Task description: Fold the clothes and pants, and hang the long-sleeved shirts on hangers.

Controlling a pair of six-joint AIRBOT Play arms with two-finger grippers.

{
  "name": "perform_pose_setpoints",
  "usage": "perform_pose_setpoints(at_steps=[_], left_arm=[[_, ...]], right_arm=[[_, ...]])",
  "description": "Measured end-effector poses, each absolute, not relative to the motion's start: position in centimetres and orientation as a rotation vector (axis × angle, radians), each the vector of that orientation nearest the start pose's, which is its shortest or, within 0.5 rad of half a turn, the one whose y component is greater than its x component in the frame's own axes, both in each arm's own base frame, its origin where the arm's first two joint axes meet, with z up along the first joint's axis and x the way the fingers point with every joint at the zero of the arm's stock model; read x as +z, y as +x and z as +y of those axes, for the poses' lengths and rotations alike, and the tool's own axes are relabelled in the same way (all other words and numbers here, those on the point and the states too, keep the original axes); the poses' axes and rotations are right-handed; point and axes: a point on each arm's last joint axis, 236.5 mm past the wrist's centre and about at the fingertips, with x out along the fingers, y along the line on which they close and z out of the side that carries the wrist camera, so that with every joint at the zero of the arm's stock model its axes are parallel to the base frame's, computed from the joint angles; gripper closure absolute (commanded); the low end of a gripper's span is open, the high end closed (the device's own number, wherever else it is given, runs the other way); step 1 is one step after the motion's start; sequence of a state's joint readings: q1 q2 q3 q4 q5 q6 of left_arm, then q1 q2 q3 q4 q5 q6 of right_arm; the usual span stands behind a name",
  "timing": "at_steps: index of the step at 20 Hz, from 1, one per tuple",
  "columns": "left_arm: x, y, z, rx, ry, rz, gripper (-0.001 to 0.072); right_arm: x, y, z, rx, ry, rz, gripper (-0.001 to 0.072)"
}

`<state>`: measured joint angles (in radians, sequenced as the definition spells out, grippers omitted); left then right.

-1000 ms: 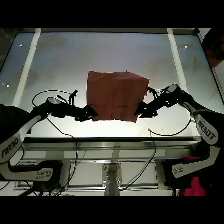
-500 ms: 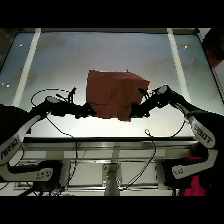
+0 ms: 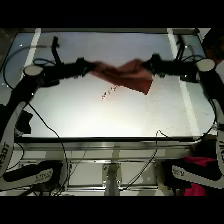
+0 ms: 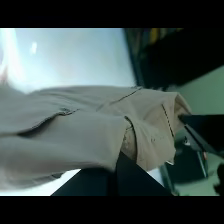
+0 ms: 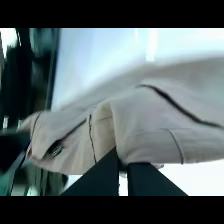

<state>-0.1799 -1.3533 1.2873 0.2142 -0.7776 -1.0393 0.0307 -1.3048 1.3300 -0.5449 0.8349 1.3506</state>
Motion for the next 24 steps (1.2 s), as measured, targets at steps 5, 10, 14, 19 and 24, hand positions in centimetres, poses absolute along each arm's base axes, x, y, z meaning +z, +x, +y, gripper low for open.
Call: perform_pose_setpoints(at_steps=[5, 10, 14, 19, 24], left_arm=[[27.7, 52.0, -27.3, -0.776, -0.775, 0.368, 0.07], [32.3, 55.6, -29.3, -0.823, -0.811, 0.235, 0.07], [30.5, 55.6, -31.4, -0.89, -0.71, 0.285, 0.0699], [16.5, 52.7, -33.6, -0.932, -0.414, 0.694, 0.0701], [2.5, 46.6, -32.2, -0.884, -0.219, 1.123, 0.0701]], right_arm=[[29.4, 55.5, 11.3, 0.295, 0.78, 0.141, 0.0701], [36.3, 58.2, 5.9, 0.114, 0.789, -0.22, 0.07], [36.8, 59.2, 4.6, 0.112, 0.758, -0.224, 0.0701], [26.3, 59.2, 7.4, 0.254, 0.675, 0.247, 0.0705], [9.0, 50.7, 7.9, 0.193, 0.633, 0.871, 0.0702]])
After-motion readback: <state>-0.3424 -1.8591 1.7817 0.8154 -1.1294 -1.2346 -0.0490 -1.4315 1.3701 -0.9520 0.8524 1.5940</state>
